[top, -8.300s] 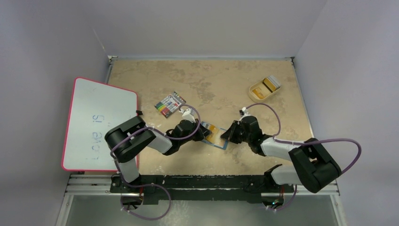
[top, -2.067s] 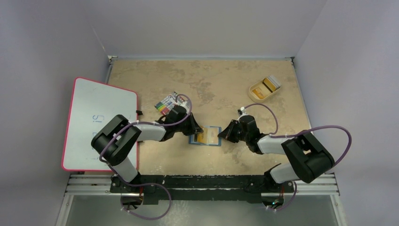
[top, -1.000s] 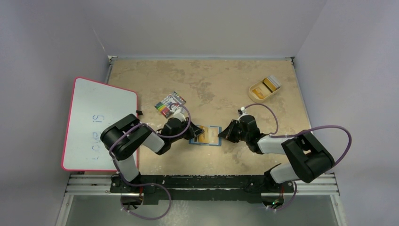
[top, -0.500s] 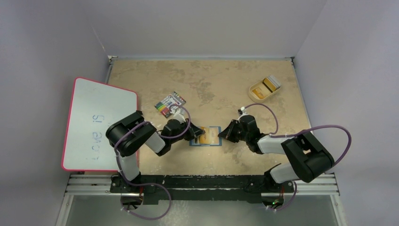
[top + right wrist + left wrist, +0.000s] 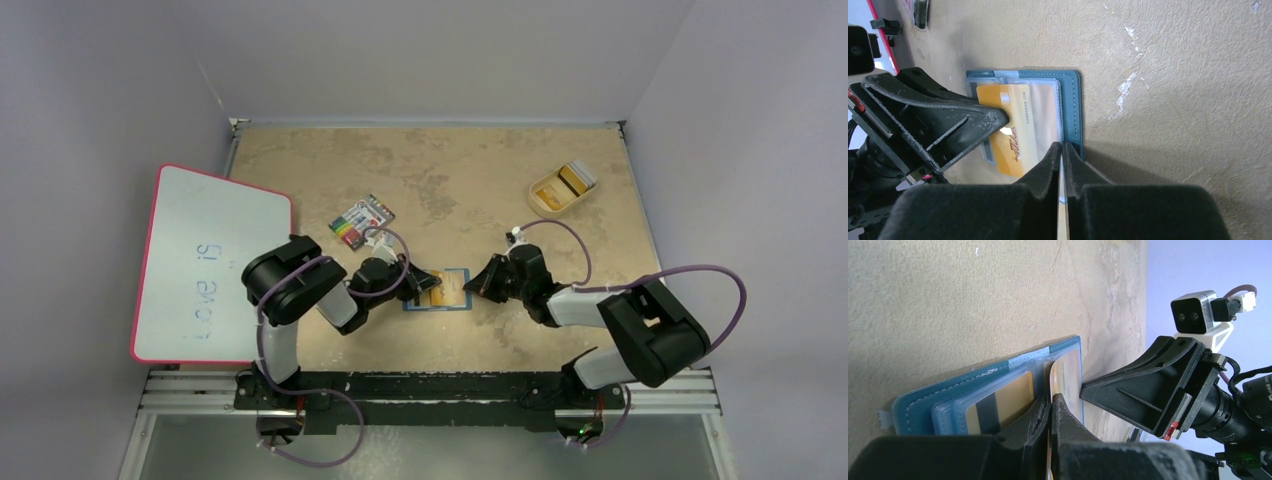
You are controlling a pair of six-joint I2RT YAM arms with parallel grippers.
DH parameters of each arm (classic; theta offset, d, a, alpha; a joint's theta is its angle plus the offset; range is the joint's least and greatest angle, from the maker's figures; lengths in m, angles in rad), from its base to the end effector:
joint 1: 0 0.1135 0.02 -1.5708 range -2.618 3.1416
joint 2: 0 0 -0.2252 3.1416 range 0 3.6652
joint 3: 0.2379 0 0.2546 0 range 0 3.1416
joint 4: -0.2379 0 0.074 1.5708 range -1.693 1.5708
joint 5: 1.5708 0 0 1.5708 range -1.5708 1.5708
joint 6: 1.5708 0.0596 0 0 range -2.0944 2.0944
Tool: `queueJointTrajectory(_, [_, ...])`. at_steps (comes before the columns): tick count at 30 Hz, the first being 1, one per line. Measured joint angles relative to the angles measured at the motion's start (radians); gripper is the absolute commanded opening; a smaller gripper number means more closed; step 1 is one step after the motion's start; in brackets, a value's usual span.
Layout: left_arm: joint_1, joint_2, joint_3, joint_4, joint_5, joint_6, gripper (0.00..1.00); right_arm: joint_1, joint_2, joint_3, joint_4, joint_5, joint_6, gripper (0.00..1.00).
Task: Put the credit cards into the card holder
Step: Insert the credit card into the card holder.
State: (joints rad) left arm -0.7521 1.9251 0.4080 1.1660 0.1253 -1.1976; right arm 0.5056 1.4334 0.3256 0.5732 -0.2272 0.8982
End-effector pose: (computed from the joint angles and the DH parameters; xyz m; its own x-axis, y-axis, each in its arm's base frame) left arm 0.2113 -0.2079 0.0351 -0.8025 -0.5143 -0.3023 0.0445 0.4537 -0.8900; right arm 0.2271 0.1411 0.0747 -0.7795 0.4396 -0.4463 -0.0510 0.6656 0.7446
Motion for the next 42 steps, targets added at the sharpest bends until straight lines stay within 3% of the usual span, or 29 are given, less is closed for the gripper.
queueJointTrajectory(2, [-0.010,0.004,0.003,0.004,-0.008,0.001,0.02,0.000,0.000,0.000,0.000,0.000,0.002,0.04])
queueJointTrajectory(7, [-0.021,-0.015,0.011,-0.026,-0.035,0.004,0.29,-0.003,-0.002,0.000,-0.001,0.002,0.003,0.06])
queueJointTrajectory(12, [-0.027,-0.133,0.088,-0.298,-0.064,0.053,0.39,-0.002,-0.014,0.000,-0.023,0.004,-0.001,0.09])
queueJointTrajectory(18, [-0.029,-0.224,0.203,-0.623,-0.135,0.125,0.43,0.000,-0.029,0.000,-0.045,0.004,-0.003,0.10])
queueJointTrajectory(26, [-0.029,-0.309,0.254,-0.870,-0.230,0.167,0.46,0.000,-0.029,0.000,-0.045,0.004,-0.005,0.09])
queueJointTrajectory(34, [-0.029,-0.315,0.257,-0.889,-0.209,0.165,0.46,0.000,-0.029,0.000,-0.045,0.004,-0.007,0.09])
queueJointTrajectory(42, [-0.047,-0.262,0.258,-0.797,-0.151,0.134,0.46,0.000,-0.029,0.000,-0.044,0.004,-0.009,0.09])
